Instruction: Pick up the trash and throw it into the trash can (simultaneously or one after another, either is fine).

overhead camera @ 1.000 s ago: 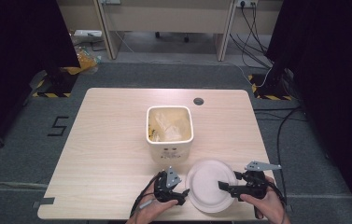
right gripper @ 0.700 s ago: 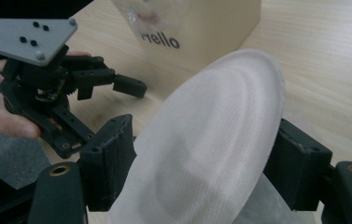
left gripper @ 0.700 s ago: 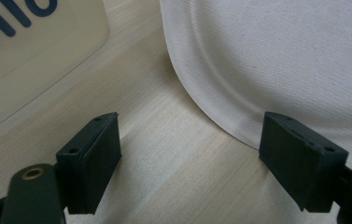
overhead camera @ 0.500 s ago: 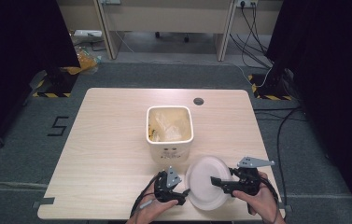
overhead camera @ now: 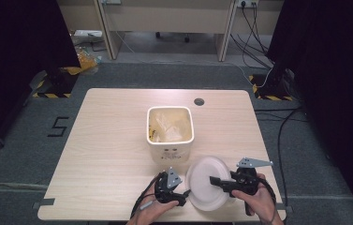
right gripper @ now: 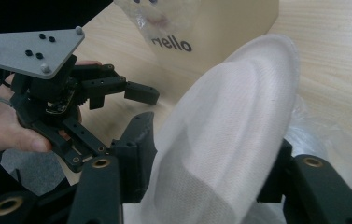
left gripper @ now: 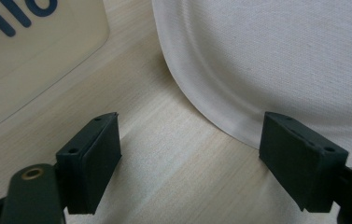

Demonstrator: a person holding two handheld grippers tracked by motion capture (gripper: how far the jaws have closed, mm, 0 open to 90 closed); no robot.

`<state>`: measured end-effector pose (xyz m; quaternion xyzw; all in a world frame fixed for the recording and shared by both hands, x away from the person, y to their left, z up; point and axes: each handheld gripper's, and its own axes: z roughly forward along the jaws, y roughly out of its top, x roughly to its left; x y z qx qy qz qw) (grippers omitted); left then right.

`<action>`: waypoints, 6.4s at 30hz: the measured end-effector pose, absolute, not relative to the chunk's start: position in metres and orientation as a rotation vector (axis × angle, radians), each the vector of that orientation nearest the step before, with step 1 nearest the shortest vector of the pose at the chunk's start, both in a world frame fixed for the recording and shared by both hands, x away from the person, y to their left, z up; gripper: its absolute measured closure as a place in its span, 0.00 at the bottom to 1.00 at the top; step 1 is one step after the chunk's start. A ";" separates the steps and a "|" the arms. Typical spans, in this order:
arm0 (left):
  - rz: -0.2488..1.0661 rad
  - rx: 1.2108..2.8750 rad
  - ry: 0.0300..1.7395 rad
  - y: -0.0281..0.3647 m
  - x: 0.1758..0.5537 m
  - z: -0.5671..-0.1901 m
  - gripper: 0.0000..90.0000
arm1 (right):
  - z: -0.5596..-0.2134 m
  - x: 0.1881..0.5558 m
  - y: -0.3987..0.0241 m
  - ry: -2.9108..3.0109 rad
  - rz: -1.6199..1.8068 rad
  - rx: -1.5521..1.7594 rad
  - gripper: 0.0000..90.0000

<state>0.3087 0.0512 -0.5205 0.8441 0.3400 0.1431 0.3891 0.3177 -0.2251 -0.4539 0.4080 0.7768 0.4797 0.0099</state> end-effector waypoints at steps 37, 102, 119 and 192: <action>0.292 2.084 0.873 0.099 0.298 -0.501 0.23 | -0.423 0.309 -0.249 2.272 1.911 1.227 0.93; 0.402 2.123 0.969 0.116 0.303 -0.522 0.15 | -0.362 0.486 -0.123 2.369 2.095 1.198 0.93; 0.404 2.127 0.966 0.117 0.303 -0.522 0.15 | -0.399 0.498 -0.116 2.397 1.966 1.326 0.81; 0.401 2.132 0.964 0.117 0.303 -0.522 0.15 | -0.429 0.369 -0.238 2.276 1.423 1.248 0.35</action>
